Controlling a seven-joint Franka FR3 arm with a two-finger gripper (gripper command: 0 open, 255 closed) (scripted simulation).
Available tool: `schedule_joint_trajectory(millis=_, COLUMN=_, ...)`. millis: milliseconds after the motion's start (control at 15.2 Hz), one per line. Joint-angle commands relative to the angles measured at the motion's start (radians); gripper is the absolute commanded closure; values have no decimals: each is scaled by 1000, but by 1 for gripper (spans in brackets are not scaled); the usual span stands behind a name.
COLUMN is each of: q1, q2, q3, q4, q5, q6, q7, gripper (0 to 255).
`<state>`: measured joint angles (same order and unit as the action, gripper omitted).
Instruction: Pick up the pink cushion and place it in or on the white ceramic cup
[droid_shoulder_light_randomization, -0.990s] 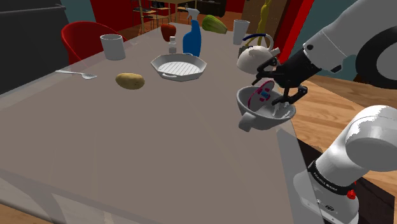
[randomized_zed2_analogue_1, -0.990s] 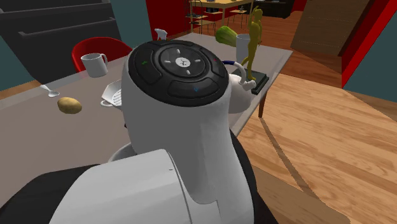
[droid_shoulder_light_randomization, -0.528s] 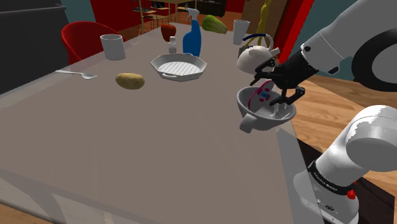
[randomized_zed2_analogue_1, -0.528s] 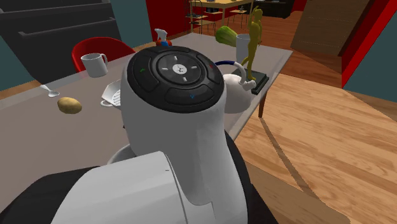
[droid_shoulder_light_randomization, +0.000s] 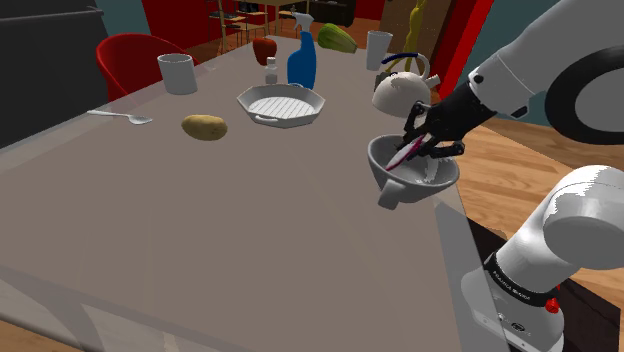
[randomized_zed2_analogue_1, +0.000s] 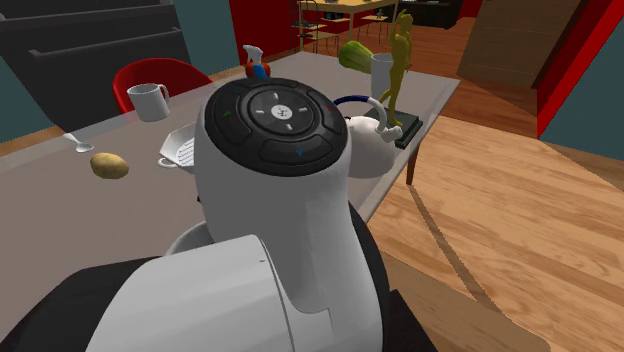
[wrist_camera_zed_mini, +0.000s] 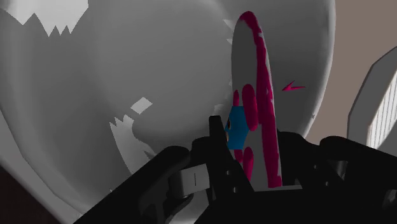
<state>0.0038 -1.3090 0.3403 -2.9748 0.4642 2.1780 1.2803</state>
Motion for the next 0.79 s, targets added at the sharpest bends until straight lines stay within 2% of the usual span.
schedule_joint_trajectory(millis=0, q1=0, q2=1, q3=0, q4=-1, q5=0, q6=1, q7=-1, gripper=255)
schedule_joint_trajectory(millis=132, q1=3, q2=-20, q3=-2, q4=-3, q5=-3, q6=-17, q7=5, gripper=255)
schedule_joint_trajectory(millis=726, q1=-37, q2=7, q3=-46, q4=124, q5=-51, q6=-116, q7=7, gripper=255)
